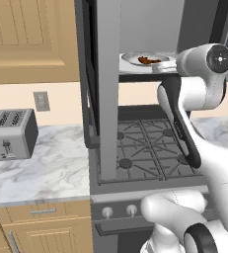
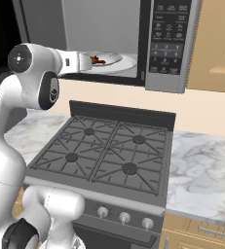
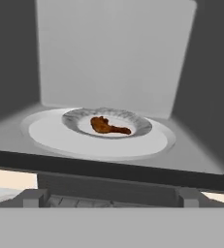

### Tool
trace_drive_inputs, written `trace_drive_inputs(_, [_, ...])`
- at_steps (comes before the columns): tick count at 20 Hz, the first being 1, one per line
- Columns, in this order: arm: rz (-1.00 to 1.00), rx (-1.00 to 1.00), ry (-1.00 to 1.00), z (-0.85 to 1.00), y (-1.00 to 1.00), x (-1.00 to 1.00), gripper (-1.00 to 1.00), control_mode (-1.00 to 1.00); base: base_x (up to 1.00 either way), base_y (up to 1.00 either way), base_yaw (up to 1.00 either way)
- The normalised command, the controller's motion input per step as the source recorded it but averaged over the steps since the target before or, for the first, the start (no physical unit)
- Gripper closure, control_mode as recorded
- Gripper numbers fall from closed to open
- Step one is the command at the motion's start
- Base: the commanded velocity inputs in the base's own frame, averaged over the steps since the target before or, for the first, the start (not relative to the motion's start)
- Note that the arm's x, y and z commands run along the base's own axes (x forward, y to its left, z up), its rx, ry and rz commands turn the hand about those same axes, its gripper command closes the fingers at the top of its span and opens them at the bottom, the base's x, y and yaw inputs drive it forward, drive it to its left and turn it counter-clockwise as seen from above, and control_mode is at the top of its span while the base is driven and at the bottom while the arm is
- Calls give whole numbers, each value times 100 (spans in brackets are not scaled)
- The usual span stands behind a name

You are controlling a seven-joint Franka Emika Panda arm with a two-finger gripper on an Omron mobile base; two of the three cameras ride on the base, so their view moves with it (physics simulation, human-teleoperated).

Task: Transport the chicken drumstick from the fridge to the microwave and turn on the microwave.

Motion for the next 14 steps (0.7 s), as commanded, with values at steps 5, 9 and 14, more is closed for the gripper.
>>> trace_drive_inputs(5, [0,0,-3,16,-8,-99,-100,-100,0,0,0])
trace_drive_inputs(9, [0,0,0,15,-4,-100,-100,-100,0,0,0])
trace_drive_inputs(14, [0,0,1,29,0,-81,100,-100,0,0,0])
